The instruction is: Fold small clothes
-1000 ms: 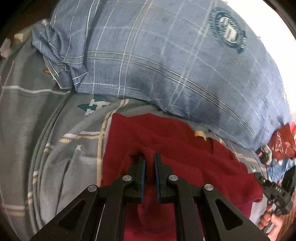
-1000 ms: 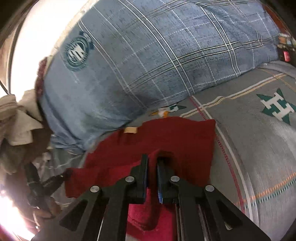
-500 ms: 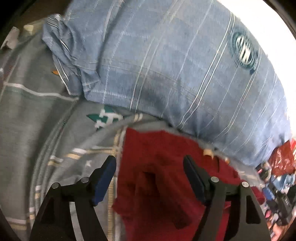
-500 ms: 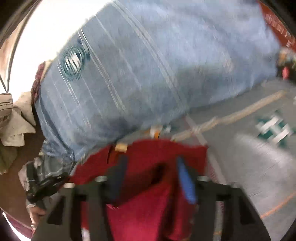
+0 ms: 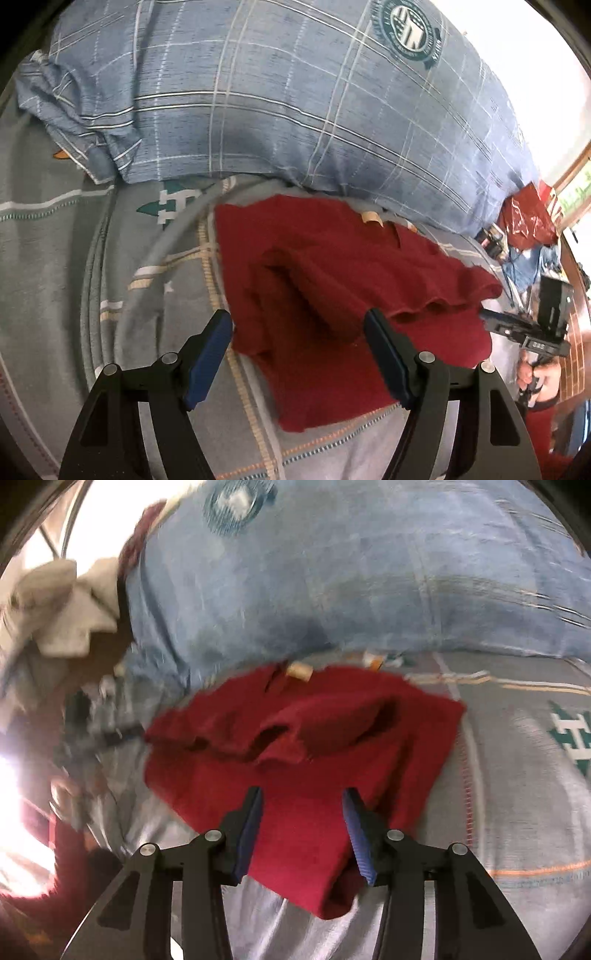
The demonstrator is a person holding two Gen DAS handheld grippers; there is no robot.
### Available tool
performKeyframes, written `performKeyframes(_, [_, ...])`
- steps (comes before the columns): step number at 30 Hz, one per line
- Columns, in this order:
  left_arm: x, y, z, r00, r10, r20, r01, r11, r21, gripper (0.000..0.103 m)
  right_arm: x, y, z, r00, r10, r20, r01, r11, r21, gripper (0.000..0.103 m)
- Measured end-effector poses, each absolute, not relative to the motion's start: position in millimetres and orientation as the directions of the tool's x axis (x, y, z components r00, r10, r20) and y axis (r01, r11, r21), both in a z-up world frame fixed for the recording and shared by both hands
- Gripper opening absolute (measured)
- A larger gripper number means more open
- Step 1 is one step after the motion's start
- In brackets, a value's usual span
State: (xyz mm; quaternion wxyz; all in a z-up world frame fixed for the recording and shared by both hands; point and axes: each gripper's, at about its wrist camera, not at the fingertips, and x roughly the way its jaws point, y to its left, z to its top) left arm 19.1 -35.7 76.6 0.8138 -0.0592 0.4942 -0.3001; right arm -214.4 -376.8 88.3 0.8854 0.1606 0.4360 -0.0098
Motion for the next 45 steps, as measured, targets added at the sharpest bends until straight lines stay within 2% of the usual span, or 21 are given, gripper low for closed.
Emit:
performKeyframes(4, [22.5, -46.8, 72.5, 0.319, -0.517, -0.795, 0.447, 0.821, -0.354, 0.073, -176.7, -365.6, 80.3, 0.615, 0.105, -0.782, 0.151, 0.957, 0.247, 0.047])
performKeyframes(8, [23.4, -53.9, 71.1, 0.338, -0.507, -0.793, 0.399, 0.84, -0.368, 0.073, -144.4, -397.0, 82.7, 0.701, 0.114, -0.704, 0.258, 0.88, 0.4, 0.048])
performKeyframes(11, [29.1, -43.4, 71.6, 0.378, -0.496, -0.782, 0.334, 0.861, -0.384, 0.073, -124.7, -426.3, 77.4, 0.723, 0.026, -0.691, 0.371, 0.828, 0.42, 0.051])
performKeyframes(14, [33.0, -20.1, 73.0, 0.431, -0.483, -0.762, 0.224, 0.875, -0.428, 0.073, -121.8, -430.6, 74.1, 0.709, 0.013, -0.705, 0.416, 0.799, 0.434, 0.053])
performKeyframes(18, [33.2, 3.2, 72.9, 0.486, -0.447, -0.751, 0.11, 0.884, -0.455, 0.073, -124.9, -393.4, 88.0, 0.744, 0.013, -0.668, 0.351, 0.843, 0.407, 0.059])
performKeyframes(20, [31.4, 4.7, 71.9, 0.485, -0.454, -0.748, 0.096, 0.877, -0.47, 0.073, -111.8, -359.7, 92.2, 0.75, 0.082, -0.657, 0.251, 0.883, 0.397, 0.063])
performKeyframes(23, [28.6, -0.2, 69.2, 0.474, -0.458, -0.752, 0.103, 0.877, -0.47, 0.073, -82.2, -310.1, 83.8, 0.707, 0.195, -0.679, 0.099, 0.924, 0.369, 0.064])
performKeyframes(25, [27.9, -7.3, 69.1, 0.459, -0.465, -0.757, 0.128, 0.878, -0.461, 0.073, -54.9, -275.6, 71.2, 0.673, 0.209, -0.71, 0.036, 0.949, 0.313, 0.063])
performKeyframes(27, [28.6, -14.2, 70.4, 0.455, -0.468, -0.757, 0.144, 0.878, -0.457, 0.073, -26.8, -257.3, 53.8, 0.646, 0.179, -0.742, 0.049, 0.96, 0.274, 0.064])
performKeyframes(30, [32.0, -23.7, 69.1, 0.446, -0.472, -0.76, 0.162, 0.878, -0.45, 0.073, 14.4, -251.2, 23.2, 0.624, 0.184, -0.76, 0.119, 0.938, 0.324, 0.064])
performKeyframes(31, [33.2, -26.4, 67.5, 0.442, -0.467, -0.766, 0.164, 0.882, -0.443, 0.073, 25.0, -246.5, 16.3, 0.617, 0.164, -0.77, 0.13, 0.944, 0.305, 0.068])
performKeyframes(32, [35.5, -29.3, 65.3, 0.44, -0.461, -0.771, 0.164, 0.885, -0.436, 0.073, 29.4, -240.1, 15.9, 0.63, 0.135, -0.765, 0.12, 0.956, 0.268, 0.074])
performKeyframes(33, [37.1, -31.7, 63.4, 0.438, -0.455, -0.775, 0.162, 0.888, -0.43, 0.073, 30.2, -237.0, 17.8, 0.629, 0.124, -0.767, 0.111, 0.963, 0.247, 0.074])
performKeyframes(35, [39.0, -37.6, 60.8, 0.439, -0.447, -0.779, 0.156, 0.892, -0.424, 0.073, 22.9, -239.1, 28.0, 0.607, 0.155, -0.78, 0.088, 0.962, 0.259, 0.071])
performKeyframes(37, [39.1, -45.0, 61.3, 0.448, -0.456, -0.769, 0.166, 0.887, -0.43, 0.073, -9.1, -259.5, 48.5, 0.656, 0.169, -0.736, 0.079, 0.954, 0.29, 0.07])
performKeyframes(42, [37.9, -66.7, 57.1, 0.455, -0.453, -0.766, 0.191, 0.89, -0.413, 0.074, -93.3, -334.9, 84.8, 0.682, -0.262, -0.683, 0.371, 0.929, 0.015, 0.072])
performKeyframes(43, [38.3, -70.5, 53.8, 0.454, -0.444, -0.772, 0.189, 0.895, -0.404, 0.074, -106.9, -353.9, 88.0, 0.656, -0.362, -0.662, 0.45, 0.892, -0.043, 0.075])
performKeyframes(45, [40.2, -75.7, 44.4, 0.451, -0.409, -0.794, 0.167, 0.912, -0.375, 0.074, -115.6, -383.2, 84.7, 0.581, -0.477, -0.659, 0.543, 0.831, -0.123, 0.081])
